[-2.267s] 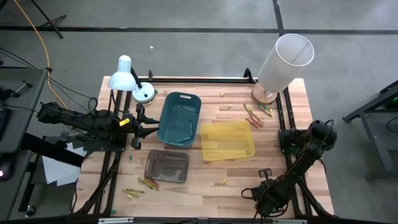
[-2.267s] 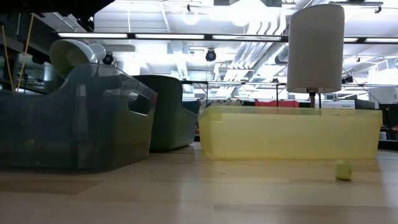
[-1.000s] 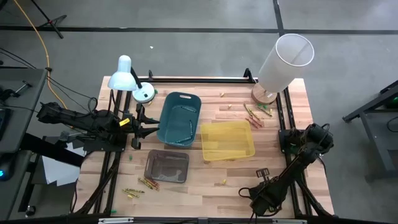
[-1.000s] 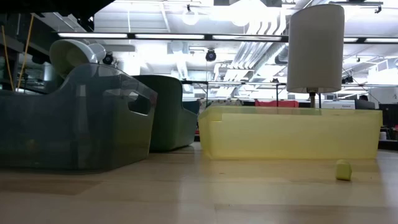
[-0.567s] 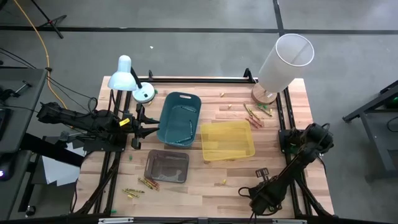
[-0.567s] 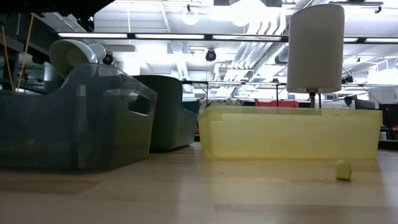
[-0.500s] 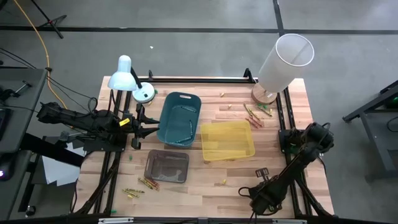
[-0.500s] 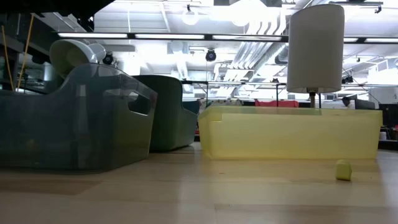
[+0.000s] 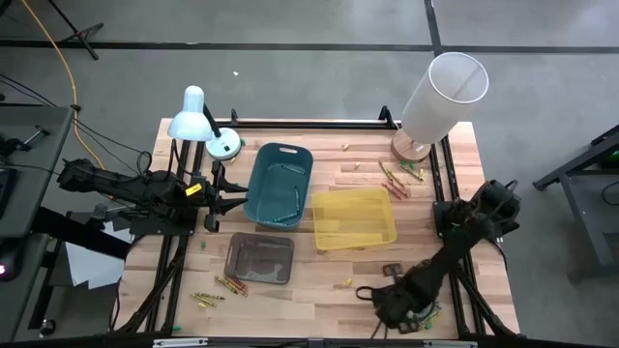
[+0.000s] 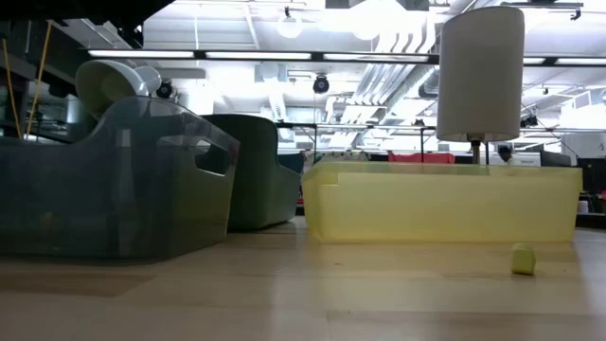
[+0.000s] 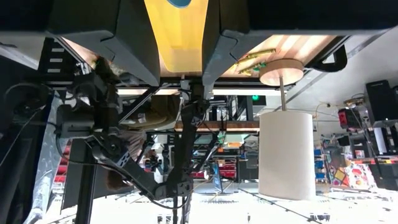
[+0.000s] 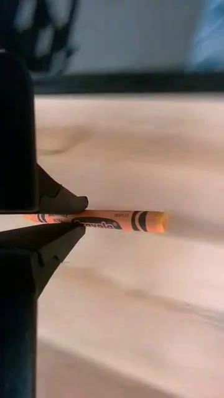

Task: Sort crayons
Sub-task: Put the orange crayon into the yellow bin

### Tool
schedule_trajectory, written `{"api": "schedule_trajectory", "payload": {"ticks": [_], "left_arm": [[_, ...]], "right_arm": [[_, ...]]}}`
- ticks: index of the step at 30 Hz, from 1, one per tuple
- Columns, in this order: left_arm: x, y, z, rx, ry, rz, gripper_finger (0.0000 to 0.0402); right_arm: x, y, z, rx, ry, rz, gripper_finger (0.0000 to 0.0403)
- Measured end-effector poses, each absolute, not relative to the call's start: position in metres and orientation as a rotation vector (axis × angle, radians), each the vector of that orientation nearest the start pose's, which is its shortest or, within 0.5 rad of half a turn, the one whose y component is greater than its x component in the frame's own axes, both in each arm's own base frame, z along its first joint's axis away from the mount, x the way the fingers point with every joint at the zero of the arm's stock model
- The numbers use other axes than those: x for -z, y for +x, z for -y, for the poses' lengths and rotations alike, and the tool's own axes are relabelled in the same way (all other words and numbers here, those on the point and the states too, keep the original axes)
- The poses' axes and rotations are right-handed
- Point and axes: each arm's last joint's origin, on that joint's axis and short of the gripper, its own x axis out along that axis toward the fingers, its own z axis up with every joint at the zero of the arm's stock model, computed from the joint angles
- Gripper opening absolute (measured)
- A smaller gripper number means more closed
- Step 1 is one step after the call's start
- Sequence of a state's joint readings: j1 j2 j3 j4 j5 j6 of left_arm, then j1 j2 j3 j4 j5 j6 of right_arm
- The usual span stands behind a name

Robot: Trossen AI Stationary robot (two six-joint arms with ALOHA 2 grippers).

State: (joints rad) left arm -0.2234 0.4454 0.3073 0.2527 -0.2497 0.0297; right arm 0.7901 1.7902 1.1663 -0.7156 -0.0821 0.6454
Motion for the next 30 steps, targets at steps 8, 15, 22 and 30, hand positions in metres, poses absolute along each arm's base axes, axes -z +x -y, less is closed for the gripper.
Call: {"api": "schedule_trajectory", "payload": {"ticks": [8, 15, 22, 30], "left_arm": [[-0.254, 0.126, 0.022, -0.023, 0.002, 0.111, 0.0106], [-0.254, 0.126, 0.021, -0.024, 0.002, 0.112, 0.0106], [-0.254, 0.126, 0.021, -0.024, 0.002, 0.112, 0.0106], [-0.25, 0.127, 0.022, -0.023, 0.012, 0.074, 0.0106]], "right_arm": [[-0.178, 0.289, -0.219, -0.342, 0.063, -1.016, 0.0], [-0.205, 0.335, -0.195, -0.324, -0.095, -0.537, 0.0], [-0.221, 0.363, -0.155, -0.222, -0.352, -0.33, 0.0], [-0.209, 0.369, -0.116, -0.146, -0.381, -0.509, 0.0]]}}
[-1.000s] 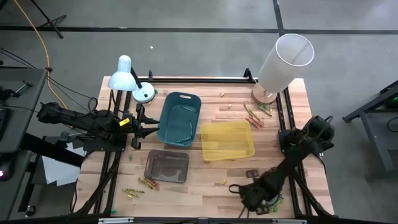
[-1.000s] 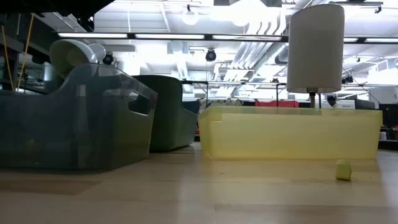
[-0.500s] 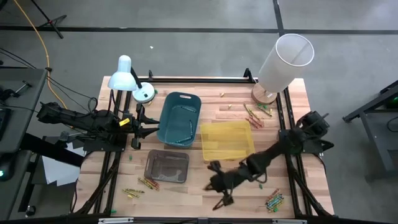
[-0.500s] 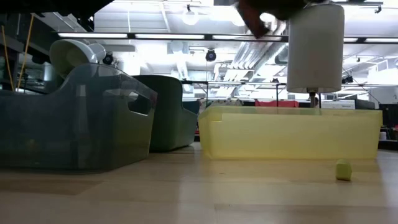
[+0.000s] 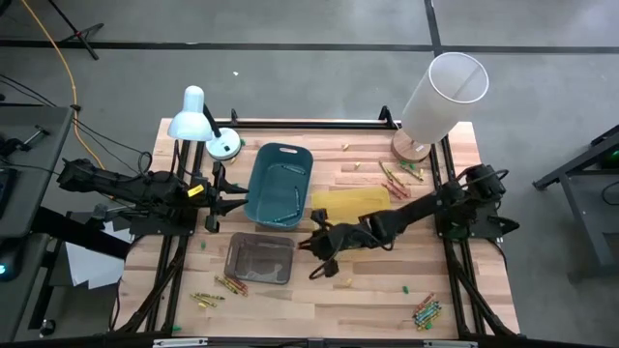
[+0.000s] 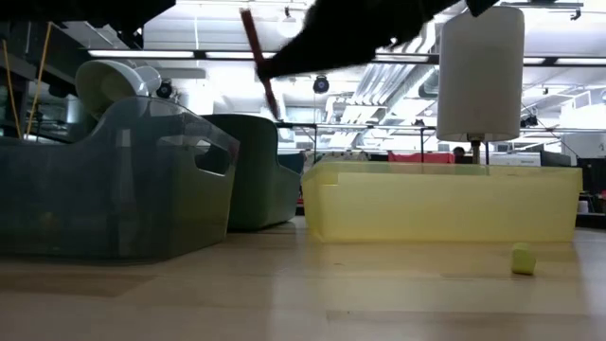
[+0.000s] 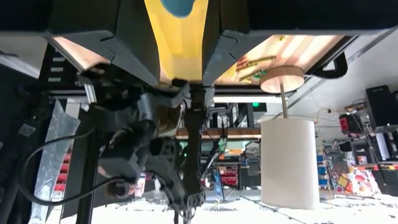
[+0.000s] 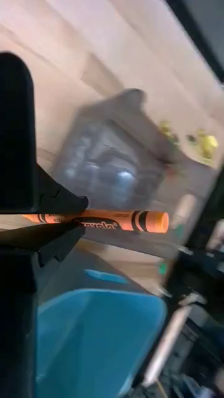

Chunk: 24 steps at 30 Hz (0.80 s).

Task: Sort crayons
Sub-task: Put the orange crayon into the yellow bin

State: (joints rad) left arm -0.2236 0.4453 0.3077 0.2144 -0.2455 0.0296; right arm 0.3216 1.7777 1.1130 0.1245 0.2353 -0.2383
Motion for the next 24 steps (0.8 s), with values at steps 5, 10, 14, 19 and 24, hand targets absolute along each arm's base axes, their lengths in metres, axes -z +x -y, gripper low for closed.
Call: {"api": "schedule_trajectory", "payload": {"ticks": [5, 10, 14, 19, 24], "left_arm": [[-0.249, 0.127, 0.022, -0.023, 0.014, 0.063, 0.0106], [-0.25, 0.127, 0.021, -0.024, 0.013, 0.07, 0.0106], [-0.251, 0.127, 0.021, -0.024, 0.012, 0.075, 0.0106], [-0.25, 0.127, 0.022, -0.026, 0.013, 0.073, 0.0106], [-0.252, 0.129, 0.021, -0.074, 0.057, 0.088, 0.0106]], "right_arm": [[-0.219, 0.349, -0.108, -0.123, -0.365, -0.652, 0.0], [-0.236, 0.316, -0.101, -0.043, -0.336, -0.735, 0.0], [-0.225, 0.273, -0.094, 0.032, -0.253, -0.61, 0.0], [-0.195, 0.234, -0.078, 0.133, -0.111, -0.231, 0.0], [-0.194, 0.231, -0.062, 0.18, -0.189, -0.005, 0.0]]}}
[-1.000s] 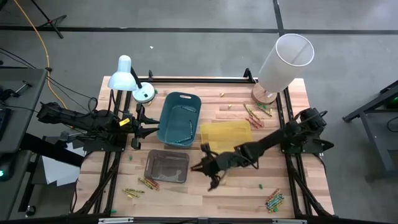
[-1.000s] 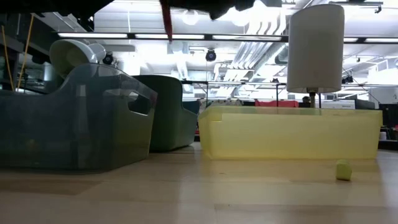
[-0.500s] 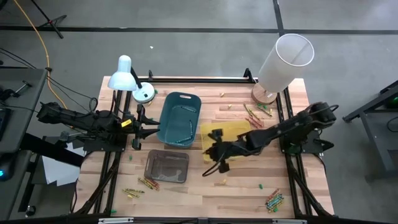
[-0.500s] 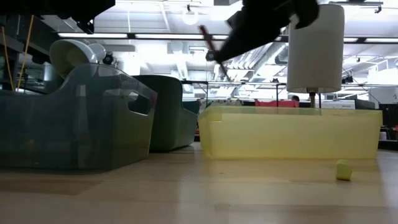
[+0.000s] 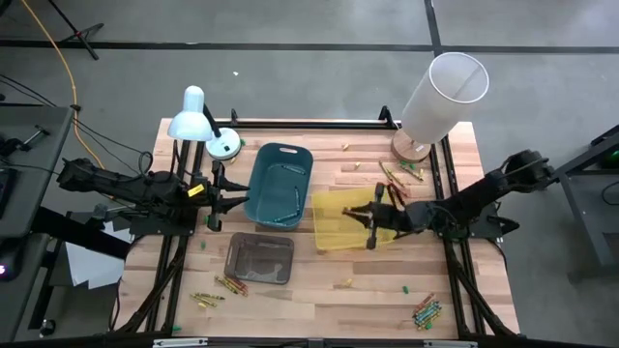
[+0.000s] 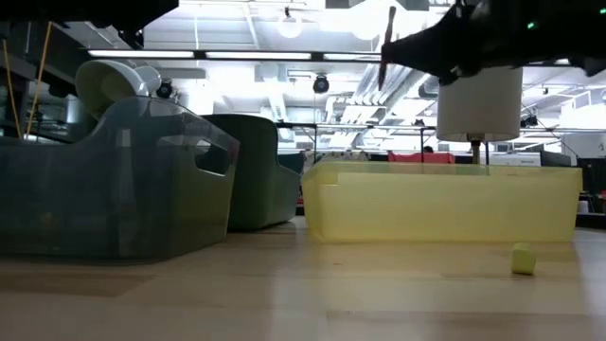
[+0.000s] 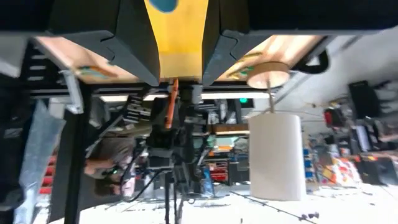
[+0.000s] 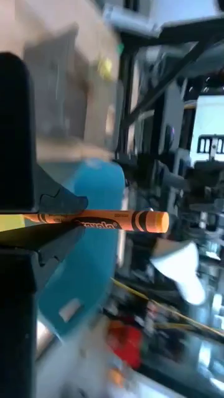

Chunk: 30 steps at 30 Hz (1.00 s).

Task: Sort crayons
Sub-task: Put the orange crayon into the yellow bin

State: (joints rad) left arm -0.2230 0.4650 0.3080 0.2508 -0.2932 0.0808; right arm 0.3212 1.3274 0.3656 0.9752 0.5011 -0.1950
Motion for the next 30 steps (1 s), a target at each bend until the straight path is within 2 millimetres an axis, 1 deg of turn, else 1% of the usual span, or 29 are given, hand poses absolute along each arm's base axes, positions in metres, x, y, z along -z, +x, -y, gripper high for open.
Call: {"api": "schedule_trajectory", "payload": {"ticks": [2, 5, 7, 10, 13, 17, 30], "left_arm": [[-0.252, 0.13, 0.021, -0.081, 0.082, 0.09, 0.0106], [-0.251, 0.132, 0.021, -0.083, 0.112, 0.078, 0.0106], [-0.251, 0.133, 0.021, -0.083, 0.118, 0.077, 0.0106], [-0.25, 0.133, 0.021, -0.083, 0.117, 0.071, 0.0106], [-0.249, 0.133, 0.021, -0.081, 0.114, 0.063, 0.0106], [-0.249, 0.133, 0.022, -0.079, 0.091, 0.059, 0.0106], [-0.251, 0.133, 0.022, -0.08, 0.086, 0.08, 0.0106]], "right_arm": [[-0.206, 0.241, -0.061, 0.196, -0.286, 0.012, 0.0], [-0.228, 0.257, -0.061, 0.195, -0.408, 0.019, 0.0], [-0.242, 0.267, -0.062, 0.196, -0.427, 0.003, 0.0], [-0.259, 0.277, -0.063, 0.193, -0.376, -0.031, 0.0001], [-0.263, 0.282, -0.064, 0.185, -0.313, -0.099, 0.0003], [-0.265, 0.284, -0.064, 0.202, -0.259, -0.133, 0.0003], [-0.263, 0.283, -0.063, 0.218, -0.273, -0.163, 0.0004]]}}
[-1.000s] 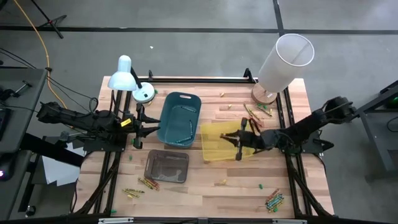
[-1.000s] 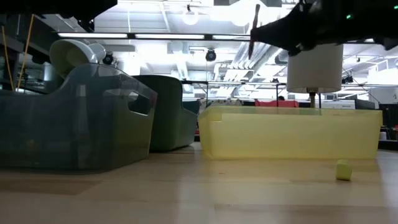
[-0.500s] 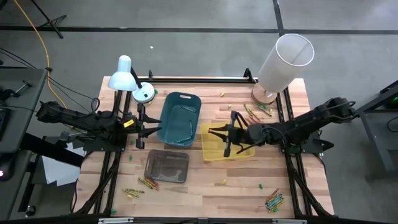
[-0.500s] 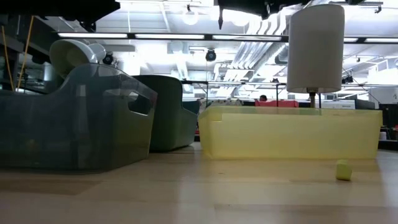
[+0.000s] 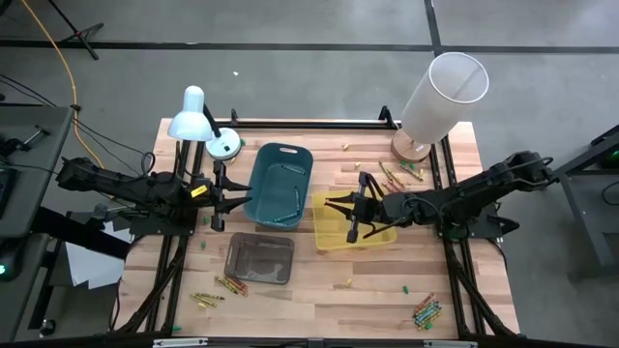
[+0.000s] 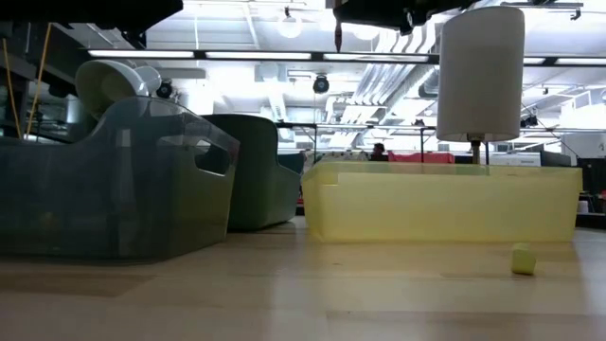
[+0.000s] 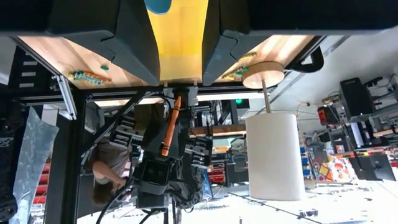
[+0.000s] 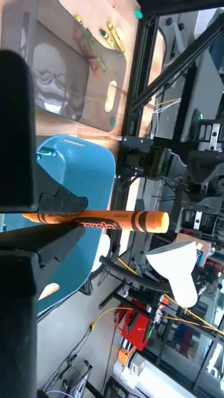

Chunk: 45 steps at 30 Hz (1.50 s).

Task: Sort crayons
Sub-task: Put the orange crayon into the yellow bin

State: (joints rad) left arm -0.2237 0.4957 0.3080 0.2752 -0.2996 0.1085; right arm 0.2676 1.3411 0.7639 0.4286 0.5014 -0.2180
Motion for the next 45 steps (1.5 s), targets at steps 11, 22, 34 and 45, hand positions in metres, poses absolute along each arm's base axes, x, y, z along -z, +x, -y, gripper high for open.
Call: {"api": "schedule_trajectory", "payload": {"ticks": [11, 22, 34, 45], "left_arm": [[-0.251, 0.133, 0.022, -0.079, 0.083, 0.08, 0.0106], [-0.25, 0.133, 0.022, -0.079, 0.083, 0.08, 0.0106], [-0.25, 0.133, 0.022, -0.078, 0.057, 0.08, 0.0106], [-0.25, 0.133, 0.022, -0.078, 0.057, 0.08, 0.0106]], "right_arm": [[-0.247, 0.282, -0.045, 0.33, -0.087, -0.405, 0.0005], [-0.212, 0.314, -0.035, 0.226, -0.028, -0.905, 0.0005], [-0.188, 0.365, -0.032, 0.158, -0.24, -1.343, 0.0005], [-0.166, 0.376, -0.012, 0.048, -0.233, -1.429, 0.0005]]}}
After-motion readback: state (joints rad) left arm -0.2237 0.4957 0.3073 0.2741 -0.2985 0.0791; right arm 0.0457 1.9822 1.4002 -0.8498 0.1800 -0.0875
